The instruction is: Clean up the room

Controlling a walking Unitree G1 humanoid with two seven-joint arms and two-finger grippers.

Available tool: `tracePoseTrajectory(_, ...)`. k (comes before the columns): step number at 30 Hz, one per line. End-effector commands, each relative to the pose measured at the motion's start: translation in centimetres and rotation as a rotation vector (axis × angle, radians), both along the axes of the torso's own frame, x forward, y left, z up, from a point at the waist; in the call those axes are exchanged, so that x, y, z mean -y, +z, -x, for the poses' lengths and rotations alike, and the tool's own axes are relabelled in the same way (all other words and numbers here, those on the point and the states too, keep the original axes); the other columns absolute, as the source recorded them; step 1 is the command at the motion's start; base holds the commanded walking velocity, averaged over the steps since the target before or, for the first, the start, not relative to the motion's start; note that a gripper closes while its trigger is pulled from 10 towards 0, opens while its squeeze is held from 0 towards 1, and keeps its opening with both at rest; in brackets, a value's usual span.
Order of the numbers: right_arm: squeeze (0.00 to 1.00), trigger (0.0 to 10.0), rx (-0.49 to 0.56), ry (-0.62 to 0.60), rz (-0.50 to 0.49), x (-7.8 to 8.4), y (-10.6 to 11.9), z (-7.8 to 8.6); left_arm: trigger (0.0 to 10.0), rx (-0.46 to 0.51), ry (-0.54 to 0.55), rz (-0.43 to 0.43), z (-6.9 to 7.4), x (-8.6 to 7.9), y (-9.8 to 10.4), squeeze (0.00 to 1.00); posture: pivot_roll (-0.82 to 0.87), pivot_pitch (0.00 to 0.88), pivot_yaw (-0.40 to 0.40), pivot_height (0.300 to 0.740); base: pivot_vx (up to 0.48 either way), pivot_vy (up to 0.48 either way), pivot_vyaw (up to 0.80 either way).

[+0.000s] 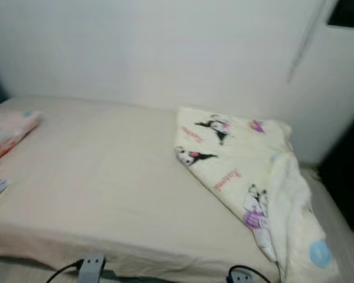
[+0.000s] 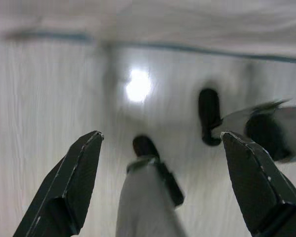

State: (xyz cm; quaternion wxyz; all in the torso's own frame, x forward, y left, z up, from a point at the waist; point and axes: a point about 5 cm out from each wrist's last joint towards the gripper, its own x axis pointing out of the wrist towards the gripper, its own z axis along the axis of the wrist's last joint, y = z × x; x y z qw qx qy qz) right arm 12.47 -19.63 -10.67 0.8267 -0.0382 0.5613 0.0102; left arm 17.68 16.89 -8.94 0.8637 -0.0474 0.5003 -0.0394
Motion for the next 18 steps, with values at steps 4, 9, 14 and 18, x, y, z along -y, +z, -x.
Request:
tracePoseTrajectory(4,0.00,10.0,0.008,-0.009,-0.007,-0.28,0.02,-0.19,10.0,-0.011,0.000,-0.006,0.51,-0.07,-0.22,0.00,-0.01,0.000,-0.017,0.740,0.000,0.000,-0.75)
tracePoseTrajectory(9,0.00,10.0,0.013,-0.011,-0.007,-0.31,0.05,-0.31,10.0,-0.008,0.002,-0.011,0.47,-0.19,-0.19,0.00,-0.01,0.000,-0.015,0.740,0.000,0.000,-0.75)
tracePoseTrajectory(14,0.00,10.0,0.033,-0.027,-0.020,-0.42,0.14,-0.57,10.0,-0.008,0.001,-0.018,0.46,-0.32,-0.18,0.00,-0.01,0.000,-0.014,0.740,0.000,0.000,-0.73)
tracePoseTrajectory(18,0.00,10.0,0.042,-0.028,-0.025,-0.49,0.20,-0.75,10.0,-0.007,-0.002,-0.023,0.46,-0.39,-0.18,0.00,-0.01,0.000,-0.014,0.740,0.000,0.000,-0.50)
